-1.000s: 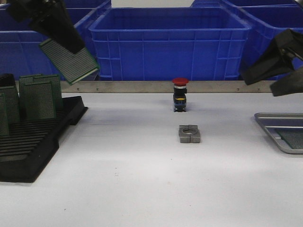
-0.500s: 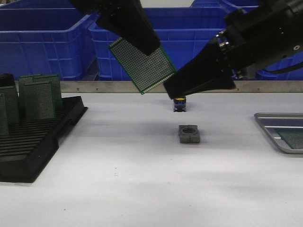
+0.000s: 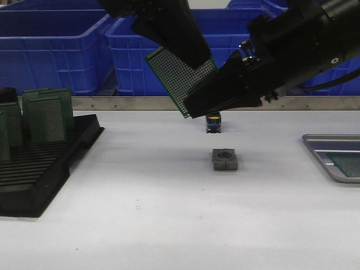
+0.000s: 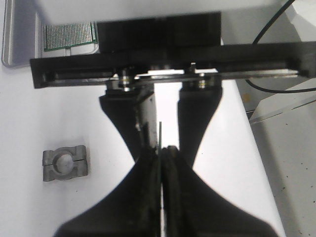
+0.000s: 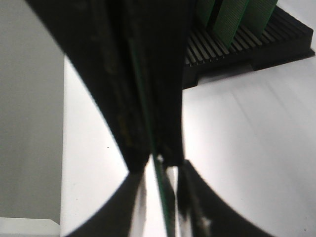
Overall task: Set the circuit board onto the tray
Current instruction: 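Bring the board to the center and grasp it with the right gripper, then release the left gripper and carry the board toward the tray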
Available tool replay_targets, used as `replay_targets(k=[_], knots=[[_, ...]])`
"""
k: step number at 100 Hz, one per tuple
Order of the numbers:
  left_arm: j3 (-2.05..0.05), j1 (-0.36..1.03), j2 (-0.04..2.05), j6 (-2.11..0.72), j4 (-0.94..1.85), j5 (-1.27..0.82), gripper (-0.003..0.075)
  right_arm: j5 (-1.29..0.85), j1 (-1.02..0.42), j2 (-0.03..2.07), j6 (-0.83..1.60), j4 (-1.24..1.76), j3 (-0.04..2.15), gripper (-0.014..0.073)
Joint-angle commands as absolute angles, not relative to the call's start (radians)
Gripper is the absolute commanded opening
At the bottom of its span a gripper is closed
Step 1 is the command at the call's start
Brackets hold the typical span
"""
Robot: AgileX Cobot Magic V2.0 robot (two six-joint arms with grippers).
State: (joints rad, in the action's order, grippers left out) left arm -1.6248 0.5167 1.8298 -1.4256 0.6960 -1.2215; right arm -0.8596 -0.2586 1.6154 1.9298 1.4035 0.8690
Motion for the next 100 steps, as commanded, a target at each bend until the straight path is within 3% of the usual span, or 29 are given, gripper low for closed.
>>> replay_targets(k=[1,19,26,33,45,57,100], knots=[[-1.657,0.526,1.773,-1.413,0.762,-1.280,-0.0020,-0.911,-0.258,1.574,1.945,1.458,0.894,-0.0051],[-1.657,0.526,1.773,-1.413,0.762,-1.280,-0.0016,-0.928,-0.258,1.574,1.944,1.458,0.894,-0.0069],[-1.657,0.526,1.773,-1.413,0.764,-1.280,0.0024,-0.928,-0.258,1.574,1.943,1.458,0.894,-0.0069],[-1.657,0.526,1.773,-1.413,0.764,-1.278,0.0118,-0.927,-0.258,1.575,1.936,1.458,0.894,-0.0069],[-1.657,0.526,1.773,-1.413,0.764,-1.278,0.0346,-0.924,-0.258,1.575,1.912,1.458,0.894,-0.0069],[-1.657,0.516,1.773,-1.413,0.764,-1.262,0.0475,-0.910,-0.258,1.575,1.906,1.457,0.885,-0.0069],[-1.714,0.370,1.773,-1.362,0.766,-1.275,0.0477,-0.647,-0.156,1.575,1.619,1.458,0.815,-0.0069]])
